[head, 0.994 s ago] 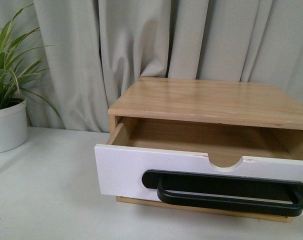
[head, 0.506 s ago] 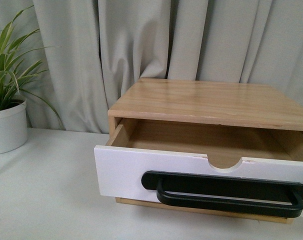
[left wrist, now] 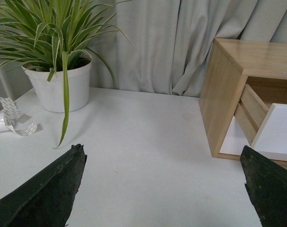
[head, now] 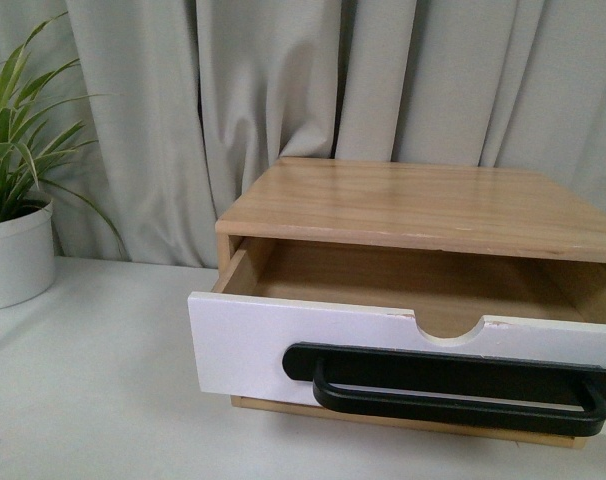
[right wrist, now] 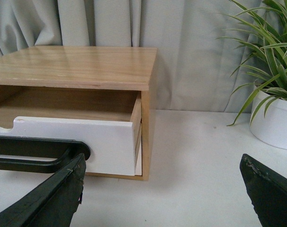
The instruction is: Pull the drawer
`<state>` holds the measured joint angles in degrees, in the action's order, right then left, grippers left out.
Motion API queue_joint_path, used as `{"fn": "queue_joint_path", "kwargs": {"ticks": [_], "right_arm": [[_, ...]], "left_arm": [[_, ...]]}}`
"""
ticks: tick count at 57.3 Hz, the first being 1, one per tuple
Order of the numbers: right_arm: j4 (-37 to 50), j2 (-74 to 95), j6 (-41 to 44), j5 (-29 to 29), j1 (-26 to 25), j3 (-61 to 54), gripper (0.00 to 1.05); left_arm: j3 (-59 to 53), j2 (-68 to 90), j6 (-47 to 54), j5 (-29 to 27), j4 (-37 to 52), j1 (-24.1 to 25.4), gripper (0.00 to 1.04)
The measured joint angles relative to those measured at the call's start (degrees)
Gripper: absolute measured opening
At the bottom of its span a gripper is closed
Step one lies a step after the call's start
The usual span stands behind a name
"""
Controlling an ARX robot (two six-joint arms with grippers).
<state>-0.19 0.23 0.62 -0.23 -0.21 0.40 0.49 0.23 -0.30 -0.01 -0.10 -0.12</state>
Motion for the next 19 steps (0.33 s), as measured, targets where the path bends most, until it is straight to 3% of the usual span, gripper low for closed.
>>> {"fn": "queue_joint_path", "kwargs": {"ticks": [19], "right_arm": [[0.0,0.0,0.0,0.0,0.0,0.0,0.96]], "left_arm": [[0.0,0.0,0.0,0.0,0.0,0.0,0.98]]}}
